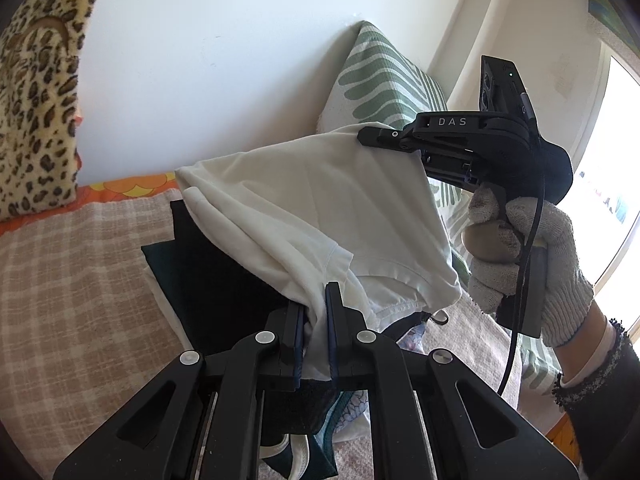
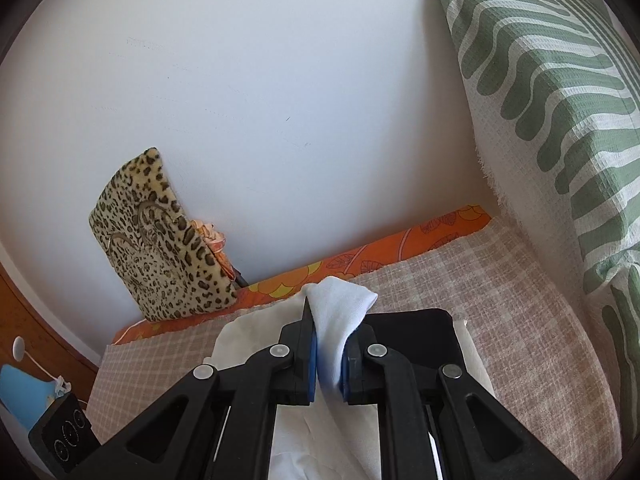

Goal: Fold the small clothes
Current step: 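Lift and carry the folded shirt onto the clothes stack by the green pillow, then open both tools and release the shirt on top of the stack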

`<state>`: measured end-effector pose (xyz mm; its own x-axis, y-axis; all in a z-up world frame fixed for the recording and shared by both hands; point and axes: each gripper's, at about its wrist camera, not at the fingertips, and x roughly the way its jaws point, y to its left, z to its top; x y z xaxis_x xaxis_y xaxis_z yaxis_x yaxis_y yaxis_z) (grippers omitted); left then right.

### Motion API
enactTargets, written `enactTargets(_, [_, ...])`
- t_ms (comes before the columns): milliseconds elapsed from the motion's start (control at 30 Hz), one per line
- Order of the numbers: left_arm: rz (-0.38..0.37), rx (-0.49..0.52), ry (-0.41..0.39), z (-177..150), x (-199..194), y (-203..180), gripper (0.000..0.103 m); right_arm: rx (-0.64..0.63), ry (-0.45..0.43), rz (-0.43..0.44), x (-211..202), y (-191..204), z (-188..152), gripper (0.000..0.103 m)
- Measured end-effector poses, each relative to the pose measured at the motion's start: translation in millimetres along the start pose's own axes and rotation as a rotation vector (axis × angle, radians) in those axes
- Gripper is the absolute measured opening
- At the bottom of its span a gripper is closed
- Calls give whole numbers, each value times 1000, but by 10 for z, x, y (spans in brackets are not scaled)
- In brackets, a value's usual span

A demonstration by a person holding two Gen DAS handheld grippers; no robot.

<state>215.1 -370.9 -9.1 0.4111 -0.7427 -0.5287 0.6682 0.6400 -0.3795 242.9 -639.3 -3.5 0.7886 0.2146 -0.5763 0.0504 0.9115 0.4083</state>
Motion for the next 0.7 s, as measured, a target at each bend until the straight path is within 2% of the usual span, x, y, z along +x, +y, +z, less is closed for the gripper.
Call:
enactTargets(233, [38, -11, 50, -117, 74, 146, 8, 8, 38, -49, 296, -244, 11, 7])
enactTargets(300, [53, -18, 62, -146, 79, 180, 11, 1, 47, -95, 373, -276, 23, 16])
enactTargets(367, [72, -11, 70, -169, 72, 178, 14, 0, 56, -179, 434, -316, 47, 35])
enactTargets(467, [100, 0, 71, -180, 41, 179, 20, 19, 28, -243, 394, -375, 103, 35])
enactTargets(533, [106, 4, 67, -188, -6, 184, 23, 35, 3, -238, 316, -396, 125, 35])
enactTargets(600, [113, 8, 60, -196, -68, 191, 33, 17, -12, -239, 245, -367, 137, 35])
enactTargets(700, [106, 4, 55, -216, -168, 208, 34, -22, -22, -210, 185, -264, 122, 35])
